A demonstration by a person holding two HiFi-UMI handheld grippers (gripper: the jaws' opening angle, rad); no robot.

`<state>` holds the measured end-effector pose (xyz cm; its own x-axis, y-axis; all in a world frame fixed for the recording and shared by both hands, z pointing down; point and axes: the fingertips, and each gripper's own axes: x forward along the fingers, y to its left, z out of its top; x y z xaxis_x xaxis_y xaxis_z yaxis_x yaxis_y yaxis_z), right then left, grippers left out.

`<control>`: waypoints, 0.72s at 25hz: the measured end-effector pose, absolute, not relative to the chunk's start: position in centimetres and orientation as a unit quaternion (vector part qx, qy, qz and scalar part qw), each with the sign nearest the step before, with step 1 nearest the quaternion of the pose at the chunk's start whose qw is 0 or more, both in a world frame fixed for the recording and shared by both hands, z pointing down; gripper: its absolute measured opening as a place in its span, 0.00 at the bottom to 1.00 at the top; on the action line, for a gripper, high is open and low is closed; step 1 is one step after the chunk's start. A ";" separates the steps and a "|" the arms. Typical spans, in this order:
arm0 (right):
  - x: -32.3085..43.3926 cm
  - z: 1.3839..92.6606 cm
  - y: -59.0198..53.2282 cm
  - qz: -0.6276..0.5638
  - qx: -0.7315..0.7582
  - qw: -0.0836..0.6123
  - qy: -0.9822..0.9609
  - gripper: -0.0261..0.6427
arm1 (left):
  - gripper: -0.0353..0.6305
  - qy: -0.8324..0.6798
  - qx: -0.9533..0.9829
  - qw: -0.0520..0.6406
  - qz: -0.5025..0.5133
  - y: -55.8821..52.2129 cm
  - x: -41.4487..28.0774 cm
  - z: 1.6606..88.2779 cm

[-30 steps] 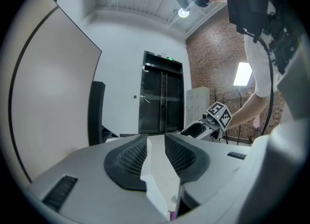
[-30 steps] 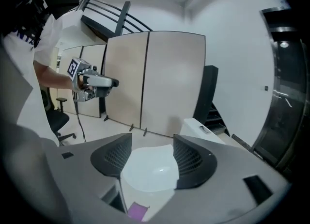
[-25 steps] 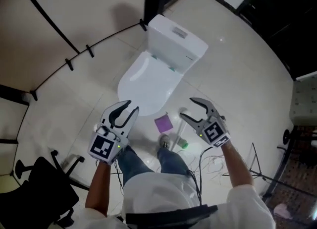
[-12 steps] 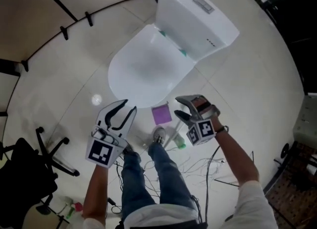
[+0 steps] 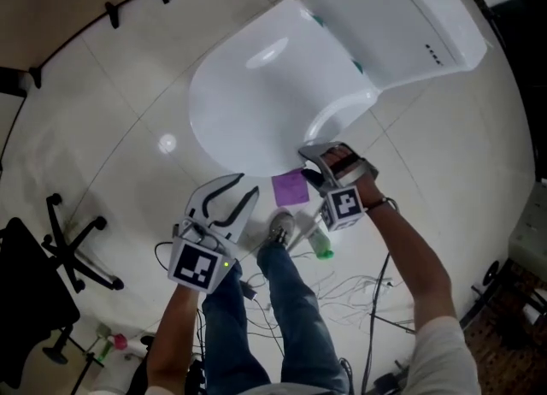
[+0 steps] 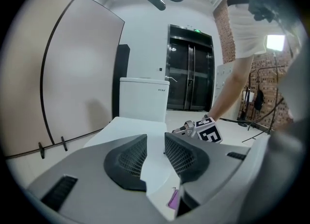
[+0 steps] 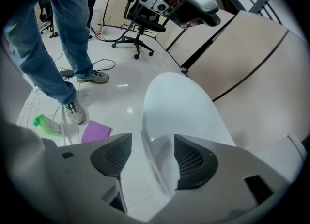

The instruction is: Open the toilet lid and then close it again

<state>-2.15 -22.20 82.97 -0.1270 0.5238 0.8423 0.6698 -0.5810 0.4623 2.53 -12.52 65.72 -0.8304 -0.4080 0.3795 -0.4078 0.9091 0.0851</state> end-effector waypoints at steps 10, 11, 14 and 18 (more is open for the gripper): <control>-1.6 82.2 -21.1 -0.600 -0.667 0.027 -0.441 0.22 | 0.22 -0.960 0.192 0.204 0.005 -10.7 3.6 66.3; -1.4 81.9 -21.1 -0.598 -0.666 0.024 -0.446 0.20 | 0.22 -0.960 0.190 0.204 0.006 -10.5 3.8 66.2; -1.1 80.4 -21.1 -0.585 -0.663 0.024 -0.467 0.19 | 0.22 -0.963 0.184 0.198 0.004 -10.1 4.2 65.6; -1.3 76.9 -21.2 -0.550 -0.649 0.033 -0.524 0.17 | 0.22 -0.968 0.171 0.183 -0.003 -9.7 4.5 63.9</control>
